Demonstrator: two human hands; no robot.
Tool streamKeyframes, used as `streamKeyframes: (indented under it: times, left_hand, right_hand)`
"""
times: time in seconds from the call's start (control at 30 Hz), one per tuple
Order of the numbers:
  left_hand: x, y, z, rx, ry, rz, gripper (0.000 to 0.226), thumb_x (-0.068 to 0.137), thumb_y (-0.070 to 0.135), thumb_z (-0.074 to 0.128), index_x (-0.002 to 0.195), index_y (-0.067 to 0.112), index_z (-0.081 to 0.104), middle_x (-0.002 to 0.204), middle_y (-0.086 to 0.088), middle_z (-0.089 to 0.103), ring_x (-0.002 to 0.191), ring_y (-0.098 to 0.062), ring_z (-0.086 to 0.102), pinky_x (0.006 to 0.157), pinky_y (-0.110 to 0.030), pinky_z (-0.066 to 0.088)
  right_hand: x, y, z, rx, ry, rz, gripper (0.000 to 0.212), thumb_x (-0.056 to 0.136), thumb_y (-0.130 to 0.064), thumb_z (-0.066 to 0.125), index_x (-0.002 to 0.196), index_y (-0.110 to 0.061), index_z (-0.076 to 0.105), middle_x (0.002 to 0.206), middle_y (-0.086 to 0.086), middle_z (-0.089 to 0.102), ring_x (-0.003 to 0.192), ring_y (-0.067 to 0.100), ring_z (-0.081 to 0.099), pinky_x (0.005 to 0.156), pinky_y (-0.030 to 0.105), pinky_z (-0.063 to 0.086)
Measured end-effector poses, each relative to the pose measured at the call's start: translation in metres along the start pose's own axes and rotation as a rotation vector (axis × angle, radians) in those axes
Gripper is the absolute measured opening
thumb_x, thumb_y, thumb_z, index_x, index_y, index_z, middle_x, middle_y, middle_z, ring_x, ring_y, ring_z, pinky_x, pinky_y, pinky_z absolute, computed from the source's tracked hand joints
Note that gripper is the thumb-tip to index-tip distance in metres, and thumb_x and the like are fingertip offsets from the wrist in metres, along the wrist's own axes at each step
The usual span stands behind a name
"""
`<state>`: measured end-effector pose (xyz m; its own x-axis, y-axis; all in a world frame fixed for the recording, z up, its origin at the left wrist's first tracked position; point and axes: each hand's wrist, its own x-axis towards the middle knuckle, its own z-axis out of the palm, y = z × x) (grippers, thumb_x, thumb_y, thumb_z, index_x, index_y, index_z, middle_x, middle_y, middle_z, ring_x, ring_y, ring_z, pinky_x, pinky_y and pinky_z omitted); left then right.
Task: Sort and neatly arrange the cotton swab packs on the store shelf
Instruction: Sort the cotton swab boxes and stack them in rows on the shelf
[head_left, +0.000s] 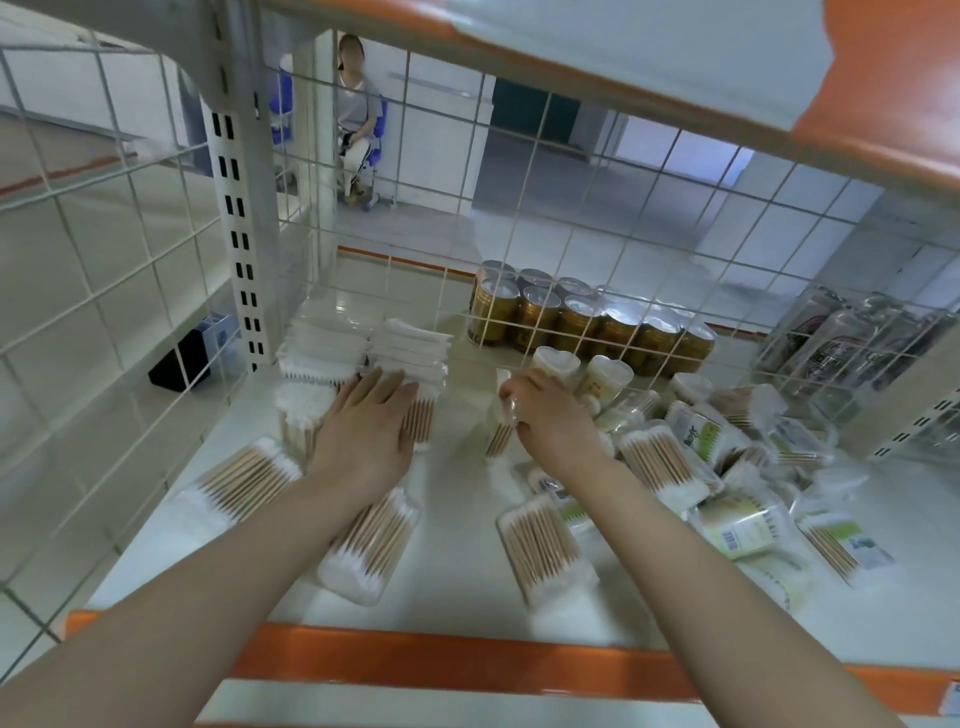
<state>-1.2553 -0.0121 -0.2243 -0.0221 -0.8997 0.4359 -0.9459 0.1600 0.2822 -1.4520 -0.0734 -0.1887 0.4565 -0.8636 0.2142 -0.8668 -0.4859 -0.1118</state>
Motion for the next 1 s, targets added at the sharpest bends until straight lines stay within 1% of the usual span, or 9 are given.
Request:
streamKeyframes:
  times: [0.1, 0.17, 0.27, 0.4, 0.47, 0.57, 0.8, 0.93, 1.0]
  left_hand:
    - [0.003, -0.001, 0.001, 0.002, -0.01, -0.017, 0.045, 0.081, 0.008, 0.051, 0.125, 0.0, 0.055, 0.133, -0.02, 0.051, 0.128, -0.039, 0.041, 0.11, -0.047, 0.024]
    - [0.006, 0.0, 0.002, -0.009, -0.01, -0.027, 0.046, 0.084, 0.01, 0.048, 0.128, -0.001, 0.052, 0.137, -0.02, 0.047, 0.132, -0.038, 0.036, 0.112, -0.045, 0.02]
    - [0.008, 0.001, 0.004, 0.007, -0.011, 0.006, 0.048, 0.075, 0.014, 0.045, 0.117, -0.003, 0.06, 0.126, -0.023, 0.056, 0.123, -0.044, 0.046, 0.105, -0.051, 0.028]
    - [0.01, 0.004, 0.005, 0.036, 0.015, 0.041, 0.037, 0.075, 0.006, 0.058, 0.109, -0.005, 0.064, 0.116, -0.025, 0.061, 0.113, -0.045, 0.054, 0.099, -0.054, 0.035]
    - [0.012, 0.004, 0.005, 0.057, 0.039, 0.056, 0.036, 0.077, 0.012, 0.052, 0.105, -0.005, 0.066, 0.11, -0.024, 0.064, 0.106, -0.045, 0.059, 0.094, -0.056, 0.039]
    - [0.016, 0.005, 0.004, 0.082, 0.018, 0.064, 0.046, 0.075, 0.021, 0.039, 0.1, -0.005, 0.068, 0.103, -0.023, 0.067, 0.096, -0.043, 0.064, 0.084, -0.057, 0.045]
    - [0.017, 0.004, 0.007, 0.108, -0.027, 0.062, 0.049, 0.077, 0.026, 0.034, 0.098, -0.001, 0.07, 0.103, -0.02, 0.068, 0.091, -0.037, 0.067, 0.078, -0.052, 0.05]
    - [0.021, 0.003, 0.005, 0.134, 0.029, 0.086, 0.035, 0.071, 0.016, 0.047, 0.091, 0.001, 0.071, 0.096, -0.017, 0.07, 0.085, -0.035, 0.069, 0.071, -0.049, 0.053]
    - [0.023, 0.003, 0.005, 0.132, 0.04, 0.087, 0.033, 0.071, 0.016, 0.048, 0.089, 0.003, 0.072, 0.095, -0.014, 0.071, 0.084, -0.033, 0.069, 0.069, -0.047, 0.054]
  right_hand:
    - [0.009, 0.001, 0.0, 0.019, -0.026, -0.015, 0.035, 0.087, -0.011, 0.057, 0.121, -0.017, 0.05, 0.128, 0.0, 0.049, 0.115, 0.021, 0.047, 0.084, 0.029, 0.042]
    - [0.014, 0.001, 0.001, 0.041, -0.027, -0.018, 0.034, 0.088, -0.017, 0.058, 0.121, -0.017, 0.051, 0.127, 0.001, 0.05, 0.113, 0.022, 0.048, 0.082, 0.029, 0.04]
    - [0.017, 0.003, 0.004, 0.028, 0.029, -0.026, 0.032, 0.087, -0.021, 0.06, 0.118, -0.016, 0.053, 0.125, 0.002, 0.051, 0.11, 0.022, 0.05, 0.085, 0.033, 0.045]
    - [0.02, 0.005, 0.009, 0.017, 0.072, -0.026, 0.033, 0.087, -0.018, 0.06, 0.119, -0.015, 0.054, 0.125, 0.006, 0.046, 0.112, 0.023, 0.047, 0.091, 0.03, 0.041]
    - [0.022, 0.007, 0.011, 0.038, 0.088, -0.012, 0.031, 0.087, -0.017, 0.059, 0.118, -0.014, 0.054, 0.125, 0.007, 0.044, 0.113, 0.022, 0.045, 0.092, 0.028, 0.039]
    - [0.027, 0.008, 0.014, 0.022, 0.097, -0.001, 0.03, 0.088, -0.019, 0.058, 0.117, -0.014, 0.053, 0.125, 0.008, 0.044, 0.114, 0.023, 0.044, 0.092, 0.029, 0.04]
    - [0.048, 0.004, 0.023, -0.024, 0.125, 0.028, 0.028, 0.088, -0.02, 0.058, 0.114, -0.012, 0.053, 0.118, 0.008, 0.049, 0.104, 0.022, 0.049, 0.085, 0.031, 0.043]
    - [0.06, 0.004, 0.026, -0.048, 0.109, 0.062, 0.034, 0.086, -0.015, 0.06, 0.118, -0.012, 0.048, 0.118, 0.007, 0.047, 0.105, 0.022, 0.047, 0.085, 0.033, 0.047]
    - [0.065, 0.005, 0.026, -0.053, 0.099, 0.066, 0.033, 0.085, -0.013, 0.06, 0.117, -0.011, 0.049, 0.118, 0.008, 0.047, 0.105, 0.022, 0.046, 0.083, 0.033, 0.047]
